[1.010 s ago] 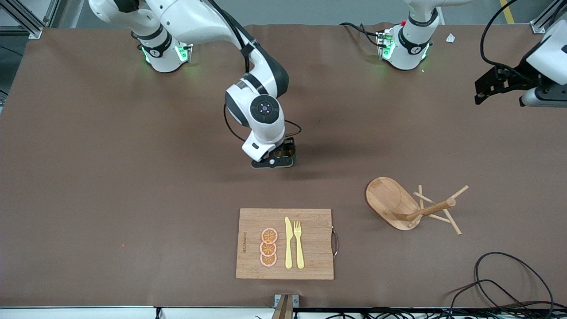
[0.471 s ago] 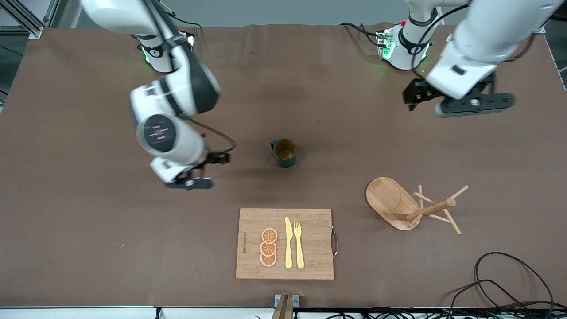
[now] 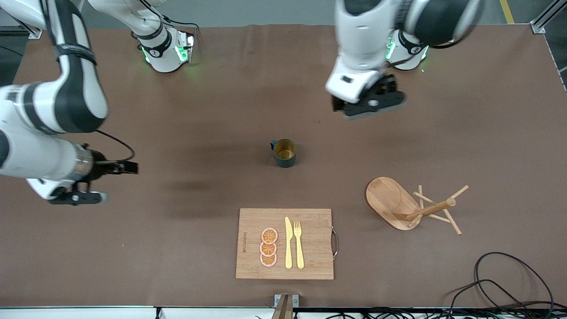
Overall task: Pass cup and hang on rack
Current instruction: 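Set the mug down while the left gripper reaches toward it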
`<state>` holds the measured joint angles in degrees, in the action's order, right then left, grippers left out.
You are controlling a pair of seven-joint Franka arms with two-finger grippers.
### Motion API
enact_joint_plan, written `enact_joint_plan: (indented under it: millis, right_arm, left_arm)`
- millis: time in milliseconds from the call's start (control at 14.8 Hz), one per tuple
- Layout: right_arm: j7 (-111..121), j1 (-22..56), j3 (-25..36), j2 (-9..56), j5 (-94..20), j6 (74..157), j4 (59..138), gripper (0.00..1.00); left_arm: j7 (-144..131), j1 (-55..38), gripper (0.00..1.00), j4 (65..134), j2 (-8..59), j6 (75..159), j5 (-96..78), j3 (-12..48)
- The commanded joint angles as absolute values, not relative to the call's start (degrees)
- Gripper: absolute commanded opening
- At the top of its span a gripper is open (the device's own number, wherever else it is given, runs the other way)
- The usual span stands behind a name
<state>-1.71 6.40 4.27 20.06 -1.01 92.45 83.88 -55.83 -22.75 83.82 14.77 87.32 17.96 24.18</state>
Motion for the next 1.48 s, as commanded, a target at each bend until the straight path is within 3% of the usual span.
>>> enact_joint_plan:
  millis: [0,202,471,606,875,1145,1414]
  right_arm:
    - [-1.2,4.7,2.8,13.6,3.7,91.7,89.2,1.0]
    - [1.7,1.5,2.8,12.5,4.4,90.9,88.9,1.0]
    - [3.4,-1.9,2.7,12.6,3.9,91.0,87.4,1.0]
    - [4.0,-2.9,2.6,12.7,3.4,91.1,86.9,1.0]
    - [3.8,-2.3,2.5,13.0,3.5,90.9,85.5,1.0]
    - [4.0,-1.9,2.2,13.0,3.4,88.6,83.1,1.0]
    - [3.6,-2.1,2.5,12.9,-2.1,86.1,82.8,1.0]
  left_arm:
    - [-65.2,-30.8,1.0,78.3,23.2,86.7,25.1,23.6]
    - [-76.6,-38.3,1.0,74.6,30.4,87.0,30.1,23.1]
    - [-96.6,-45.5,1.0,74.6,37.9,93.2,38.6,22.1]
    - [-103.3,-51.1,1.0,73.5,41.8,93.5,41.8,18.7]
    - [-114.4,-65.0,1.0,67.5,51.1,95.1,42.0,4.7]
    - [-123.6,-66.2,0.97,66.3,54.9,99.3,42.1,2.6]
    - [-129.9,-69.1,0.88,65.2,57.8,102.7,42.1,-1.8]
